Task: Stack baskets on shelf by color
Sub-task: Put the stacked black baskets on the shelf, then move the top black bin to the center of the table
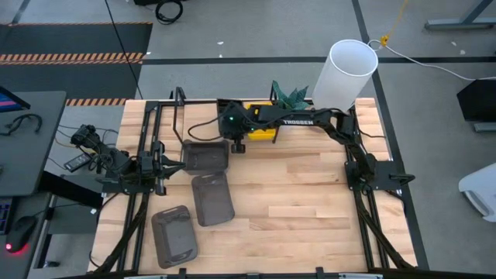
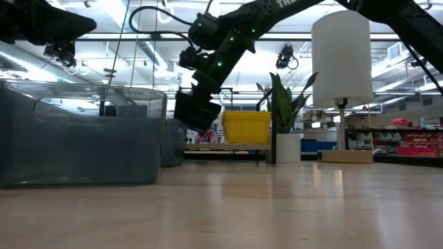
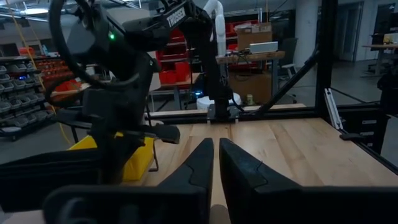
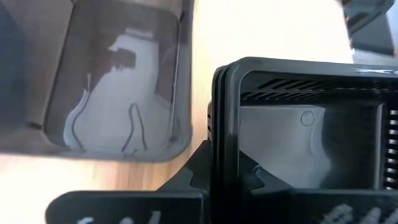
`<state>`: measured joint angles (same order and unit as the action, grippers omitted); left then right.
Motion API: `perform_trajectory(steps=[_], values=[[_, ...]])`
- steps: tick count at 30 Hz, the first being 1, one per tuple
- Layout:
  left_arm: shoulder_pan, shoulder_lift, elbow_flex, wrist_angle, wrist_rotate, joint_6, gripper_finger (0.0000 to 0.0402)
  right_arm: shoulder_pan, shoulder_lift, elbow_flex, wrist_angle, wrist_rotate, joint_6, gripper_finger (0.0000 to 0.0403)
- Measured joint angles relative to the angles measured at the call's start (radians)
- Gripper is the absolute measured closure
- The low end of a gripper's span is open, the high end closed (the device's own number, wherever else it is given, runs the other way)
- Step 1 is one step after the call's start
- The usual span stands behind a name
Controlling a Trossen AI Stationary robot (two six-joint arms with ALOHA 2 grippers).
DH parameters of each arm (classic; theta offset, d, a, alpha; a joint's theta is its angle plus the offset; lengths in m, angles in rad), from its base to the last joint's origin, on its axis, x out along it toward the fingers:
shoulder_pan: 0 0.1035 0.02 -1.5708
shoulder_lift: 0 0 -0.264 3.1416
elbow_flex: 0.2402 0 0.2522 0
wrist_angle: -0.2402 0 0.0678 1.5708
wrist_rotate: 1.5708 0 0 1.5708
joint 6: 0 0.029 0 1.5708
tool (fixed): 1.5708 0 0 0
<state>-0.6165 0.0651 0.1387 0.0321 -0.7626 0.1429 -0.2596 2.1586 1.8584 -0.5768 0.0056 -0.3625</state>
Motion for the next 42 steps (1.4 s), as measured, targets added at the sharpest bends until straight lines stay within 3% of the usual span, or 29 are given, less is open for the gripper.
perform_trajectory(steps=[12, 24, 36, 42], values=[[0.0, 0.0, 0.0, 0.0, 0.0, 0.0, 0.0363, 0.0, 0.0, 0.0, -0.061, 0.025, 0.004, 0.0372], [0.0, 0.0, 0.0, 0.0, 0.0, 0.0, 0.0373, -0.005, 0.002, 0.0, -0.07, -0.028, 0.032, 0.0324], [0.0, 0.0, 0.0, 0.0, 0.0, 0.0, 0.0367, -0.005, 0.002, -0.001, -0.041, 0.033, 0.202, 0.0322], [0.0, 0.0, 0.0, 0.0, 0.0, 0.0, 0.0374, 0.008, 0.001, 0.091, -0.09, 0.027, 0.179, 0.0322]])
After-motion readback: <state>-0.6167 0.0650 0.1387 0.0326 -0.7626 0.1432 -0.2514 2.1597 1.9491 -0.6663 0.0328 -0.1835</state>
